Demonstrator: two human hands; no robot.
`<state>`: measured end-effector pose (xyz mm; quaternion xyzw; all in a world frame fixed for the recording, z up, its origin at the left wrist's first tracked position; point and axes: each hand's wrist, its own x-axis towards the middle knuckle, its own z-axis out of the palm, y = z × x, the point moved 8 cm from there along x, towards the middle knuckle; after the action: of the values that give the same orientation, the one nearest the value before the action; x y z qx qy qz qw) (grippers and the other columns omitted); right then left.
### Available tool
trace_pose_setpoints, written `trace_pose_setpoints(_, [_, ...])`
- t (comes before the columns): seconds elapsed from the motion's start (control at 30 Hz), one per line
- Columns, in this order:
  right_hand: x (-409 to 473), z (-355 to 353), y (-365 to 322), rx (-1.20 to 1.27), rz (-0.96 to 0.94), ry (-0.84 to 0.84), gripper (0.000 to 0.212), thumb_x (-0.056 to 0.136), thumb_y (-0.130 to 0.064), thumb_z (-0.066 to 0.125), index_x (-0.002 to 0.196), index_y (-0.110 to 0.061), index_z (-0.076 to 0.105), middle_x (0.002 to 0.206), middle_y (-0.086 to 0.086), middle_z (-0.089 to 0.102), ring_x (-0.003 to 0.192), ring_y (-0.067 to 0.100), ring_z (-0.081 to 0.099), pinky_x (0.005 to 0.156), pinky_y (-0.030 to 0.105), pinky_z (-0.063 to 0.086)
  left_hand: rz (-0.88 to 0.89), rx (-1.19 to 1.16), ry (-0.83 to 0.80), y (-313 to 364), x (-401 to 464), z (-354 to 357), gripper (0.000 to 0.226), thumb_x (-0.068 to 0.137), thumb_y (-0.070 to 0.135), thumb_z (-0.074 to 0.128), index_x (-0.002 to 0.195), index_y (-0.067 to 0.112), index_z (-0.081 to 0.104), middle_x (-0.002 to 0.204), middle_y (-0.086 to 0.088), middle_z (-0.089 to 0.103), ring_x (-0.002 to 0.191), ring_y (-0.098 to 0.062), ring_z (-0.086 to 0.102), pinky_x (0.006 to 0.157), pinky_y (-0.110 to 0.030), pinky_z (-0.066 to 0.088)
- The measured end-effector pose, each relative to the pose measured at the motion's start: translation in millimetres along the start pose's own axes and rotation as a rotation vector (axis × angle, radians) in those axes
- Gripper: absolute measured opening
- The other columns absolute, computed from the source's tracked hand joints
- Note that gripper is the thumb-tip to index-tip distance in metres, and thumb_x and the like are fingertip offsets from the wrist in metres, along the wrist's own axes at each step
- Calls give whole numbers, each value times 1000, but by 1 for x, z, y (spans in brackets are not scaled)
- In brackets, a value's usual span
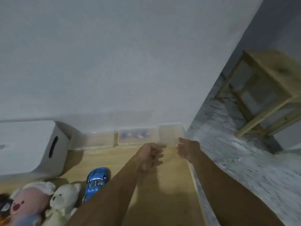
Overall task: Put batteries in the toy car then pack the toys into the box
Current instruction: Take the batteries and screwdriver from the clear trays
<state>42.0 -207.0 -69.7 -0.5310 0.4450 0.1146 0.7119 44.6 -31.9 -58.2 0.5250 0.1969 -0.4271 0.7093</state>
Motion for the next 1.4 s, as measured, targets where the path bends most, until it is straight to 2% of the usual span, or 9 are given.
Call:
trace_pose_setpoints(0.27, [21,9,2,-14,94,-59,32,80,-29,77,93,-6,60,101,14,66,97,25,66,90,38,53,5,-393,-4,-4,32,18,27,61,12,49,87,9,52,94,-6,50,91,-23,49,110,-52,34])
trace_pose_setpoints(0.53, [34,6,6,-31,67,-10,33,84,-30,72,96,-2,61,74,8,59,61,15,52,61,30,47,-7,-558,-27,-10,50,20,11,63,16,48,52,16,51,87,-7,50,97,-24,51,112,-52,29])
trace_pose_setpoints(0.6, [35,4,5,-8,34,43,30,84,-27,73,93,-2,61,70,6,58,57,14,50,61,30,49,-22,-581,-36,-11,50,21,5,64,18,48,65,14,51,100,-11,54,110,-27,50,112,-56,28])
trace_pose_setpoints(0.77, [33,2,-2,4,-41,124,26,81,-23,76,87,-1,66,72,8,65,57,14,57,60,29,50,-31,-590,-16,-7,45,23,53,67,21,48,118,7,52,147,-15,42,135,-29,39,114,-59,23])
trace_pose_setpoints(0.83, [31,-1,-7,-2,-95,181,27,78,-23,79,86,-1,67,73,8,68,56,13,58,57,28,49,-36,-611,-17,-5,42,24,81,69,22,48,147,4,31,150,-16,37,138,-29,36,115,-59,22])
trace_pose_setpoints(0.9, [30,-1,-14,0,-154,219,28,76,-25,81,83,-2,68,72,8,69,55,12,58,51,25,46,-31,-609,-17,-3,40,25,87,71,23,49,151,4,22,151,-16,36,139,-29,35,115,-59,22])
trace_pose_setpoints(1.1, [20,0,-26,-84,-268,281,29,70,-32,80,71,-9,64,70,12,70,56,18,59,56,29,46,-40,-544,18,-3,39,18,51,78,25,50,122,0,48,127,-14,51,120,-31,49,110,-59,33])
trace_pose_setpoints(1.27, [13,-1,-24,-270,-321,385,63,58,-52,77,101,-10,61,99,11,70,77,24,62,63,30,47,-40,-494,123,-4,37,-6,15,80,22,53,86,8,51,79,-9,44,75,-26,47,103,-52,42])
trace_pose_setpoints(1.4, [-4,1,-28,-373,-332,474,67,76,-33,78,123,-9,39,114,16,57,99,35,60,80,38,51,-27,-482,229,-7,30,-37,14,84,17,48,71,14,48,53,-2,41,47,-20,38,67,-35,45])
